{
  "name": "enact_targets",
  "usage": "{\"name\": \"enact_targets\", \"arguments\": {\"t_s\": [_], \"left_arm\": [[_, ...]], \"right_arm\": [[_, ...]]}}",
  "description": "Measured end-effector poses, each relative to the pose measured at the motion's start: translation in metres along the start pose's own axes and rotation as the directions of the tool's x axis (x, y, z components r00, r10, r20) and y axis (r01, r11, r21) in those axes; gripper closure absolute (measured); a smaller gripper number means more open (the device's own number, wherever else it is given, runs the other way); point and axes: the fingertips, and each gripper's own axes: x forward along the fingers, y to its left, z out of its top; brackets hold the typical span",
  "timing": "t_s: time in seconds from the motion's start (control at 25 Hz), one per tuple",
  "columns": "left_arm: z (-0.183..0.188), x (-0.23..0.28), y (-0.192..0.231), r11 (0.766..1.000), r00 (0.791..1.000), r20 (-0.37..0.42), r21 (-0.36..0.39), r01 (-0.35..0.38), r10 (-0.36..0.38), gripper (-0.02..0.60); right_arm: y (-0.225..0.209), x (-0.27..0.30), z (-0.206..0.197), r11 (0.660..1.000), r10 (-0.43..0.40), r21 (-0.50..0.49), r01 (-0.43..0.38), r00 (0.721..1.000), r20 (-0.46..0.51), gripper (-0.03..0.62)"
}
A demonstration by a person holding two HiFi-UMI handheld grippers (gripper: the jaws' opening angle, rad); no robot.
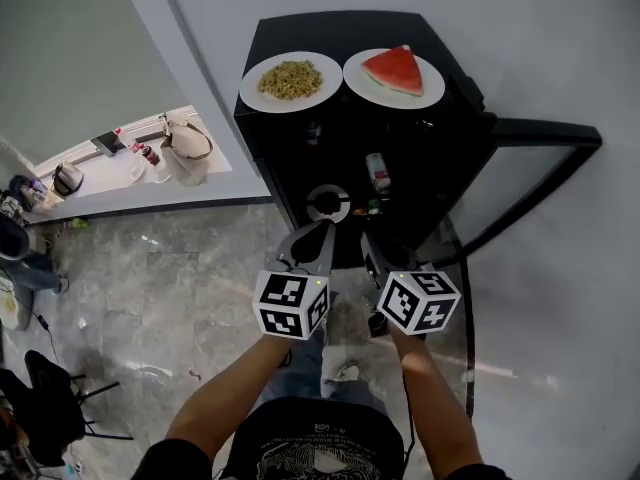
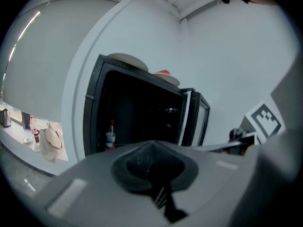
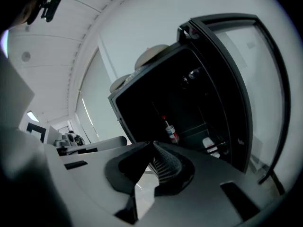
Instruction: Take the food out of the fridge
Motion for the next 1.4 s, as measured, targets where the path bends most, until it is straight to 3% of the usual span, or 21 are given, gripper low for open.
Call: {"name": "enact_targets", "arguments": {"t_s": [0.16, 0.52, 0.84, 1.24, 1.4], "left_arm": [[-0.027, 0.012, 0.011, 1.0, 1.0, -0.024, 0.009, -0.012, 0.012, 0.58], [-0.088, 0.042, 0.037, 1.0, 0.998, -0.067, 0.007, -0.004, 0.004, 0.58], [-0.17, 0.066, 0.058, 0.999, 0.996, -0.082, 0.033, 0.032, -0.029, 0.58], [-0.238, 0.096, 0.089, 0.998, 0.997, -0.075, 0.049, 0.039, -0.035, 0.58], [-0.253, 0.102, 0.097, 0.998, 0.998, -0.062, 0.05, 0.034, -0.031, 0.58]], "right_arm": [[-0.02, 0.018, -0.036, 0.994, 0.029, 0.101, -0.027, 0.999, -0.02, 0.58], [-0.074, 0.057, -0.106, 0.964, 0.015, 0.267, -0.005, 0.999, -0.038, 0.58], [-0.121, 0.126, -0.188, 0.889, 0.048, 0.456, -0.046, 0.999, 0.006, 0.523], [-0.168, 0.213, -0.262, 0.732, 0.06, 0.678, -0.065, 0.998, 0.031, 0.49], [-0.182, 0.239, -0.275, 0.637, 0.054, 0.768, -0.074, 0.997, 0.051, 0.48]]}}
